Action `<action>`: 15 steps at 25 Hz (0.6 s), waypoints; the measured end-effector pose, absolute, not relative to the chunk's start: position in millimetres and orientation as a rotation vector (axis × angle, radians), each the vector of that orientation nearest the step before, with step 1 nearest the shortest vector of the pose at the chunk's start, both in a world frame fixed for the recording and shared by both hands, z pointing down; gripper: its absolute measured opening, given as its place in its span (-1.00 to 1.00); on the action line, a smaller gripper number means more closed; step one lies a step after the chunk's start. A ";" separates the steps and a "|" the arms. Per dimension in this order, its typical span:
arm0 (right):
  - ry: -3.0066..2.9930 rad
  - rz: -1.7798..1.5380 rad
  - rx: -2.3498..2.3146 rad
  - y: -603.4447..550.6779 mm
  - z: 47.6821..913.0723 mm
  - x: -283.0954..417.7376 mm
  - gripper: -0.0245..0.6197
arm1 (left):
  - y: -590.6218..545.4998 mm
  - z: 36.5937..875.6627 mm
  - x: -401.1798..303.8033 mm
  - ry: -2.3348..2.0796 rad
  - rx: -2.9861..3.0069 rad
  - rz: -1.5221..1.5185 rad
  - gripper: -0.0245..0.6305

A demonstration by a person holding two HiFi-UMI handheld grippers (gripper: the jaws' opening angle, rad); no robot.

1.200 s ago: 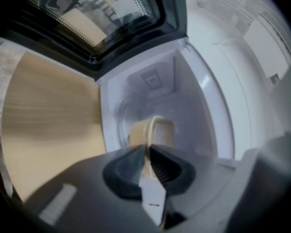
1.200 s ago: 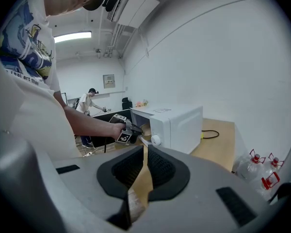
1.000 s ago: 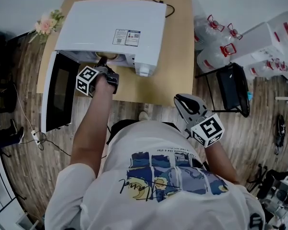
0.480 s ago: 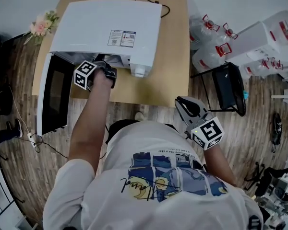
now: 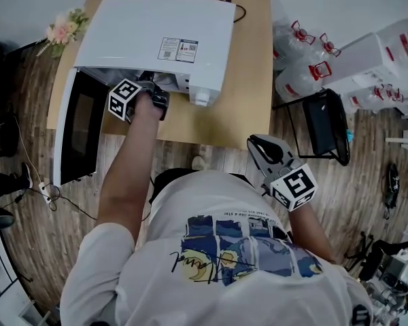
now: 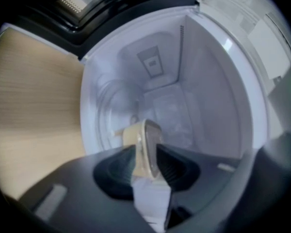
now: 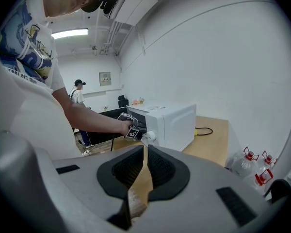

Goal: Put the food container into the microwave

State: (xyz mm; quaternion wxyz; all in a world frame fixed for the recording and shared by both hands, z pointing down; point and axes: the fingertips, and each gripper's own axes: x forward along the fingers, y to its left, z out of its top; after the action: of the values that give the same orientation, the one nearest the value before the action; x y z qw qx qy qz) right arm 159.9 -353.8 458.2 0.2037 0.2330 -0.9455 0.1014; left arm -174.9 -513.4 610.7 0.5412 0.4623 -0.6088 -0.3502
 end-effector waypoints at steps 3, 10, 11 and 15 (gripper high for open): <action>-2.643 0.281 0.642 -351.5 458.2 156.0 -0.84 | -506.9 607.5 -176.3 -1.454 1.111 -0.819 -0.52; -2.662 0.267 0.592 -342.1 456.9 134.7 -0.84 | -479.5 600.3 -184.1 -1.465 1.134 -0.803 -0.51; -2.664 0.264 0.582 -340.2 457.1 130.4 -0.84 | -474.7 599.1 -185.4 -1.463 1.137 -0.803 -0.51; -2.677 0.251 0.546 -330.9 456.0 112.0 -0.84 | -456.3 589.6 -188.8 -1.442 1.159 -0.812 -0.51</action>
State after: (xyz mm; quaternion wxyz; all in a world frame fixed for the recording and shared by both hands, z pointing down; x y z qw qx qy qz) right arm 112.0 -330.9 456.0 0.1975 0.1951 -0.9565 0.0897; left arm -188.8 -456.3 589.6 0.5316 0.4858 -0.6047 -0.3402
